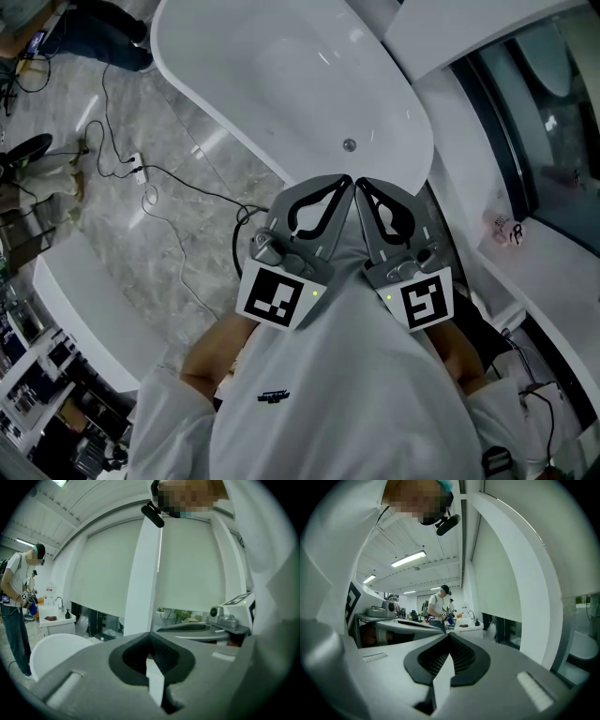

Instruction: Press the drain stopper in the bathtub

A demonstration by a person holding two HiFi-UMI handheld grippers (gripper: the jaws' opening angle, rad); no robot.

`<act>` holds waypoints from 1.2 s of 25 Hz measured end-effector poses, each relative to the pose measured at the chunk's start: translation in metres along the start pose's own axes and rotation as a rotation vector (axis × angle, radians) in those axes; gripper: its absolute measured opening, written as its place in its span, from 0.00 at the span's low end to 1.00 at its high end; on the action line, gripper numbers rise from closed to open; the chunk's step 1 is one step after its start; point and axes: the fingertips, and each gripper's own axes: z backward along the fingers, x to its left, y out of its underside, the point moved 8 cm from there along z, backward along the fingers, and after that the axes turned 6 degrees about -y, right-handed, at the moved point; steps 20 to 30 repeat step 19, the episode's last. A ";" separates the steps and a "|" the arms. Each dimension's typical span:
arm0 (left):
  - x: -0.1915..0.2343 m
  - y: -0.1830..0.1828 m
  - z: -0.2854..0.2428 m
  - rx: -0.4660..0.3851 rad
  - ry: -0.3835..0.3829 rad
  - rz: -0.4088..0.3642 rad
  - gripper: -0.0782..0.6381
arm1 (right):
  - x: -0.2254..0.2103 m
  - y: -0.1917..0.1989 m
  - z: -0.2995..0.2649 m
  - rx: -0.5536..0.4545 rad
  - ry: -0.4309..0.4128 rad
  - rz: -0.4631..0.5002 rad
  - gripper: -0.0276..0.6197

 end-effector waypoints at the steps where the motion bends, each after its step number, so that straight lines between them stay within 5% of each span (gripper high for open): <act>1: 0.000 -0.001 -0.001 -0.003 0.000 0.001 0.11 | -0.001 0.000 0.000 -0.001 0.002 0.001 0.03; 30: -0.003 -0.005 0.002 -0.014 -0.004 0.000 0.11 | -0.002 -0.004 0.006 0.010 0.024 -0.005 0.03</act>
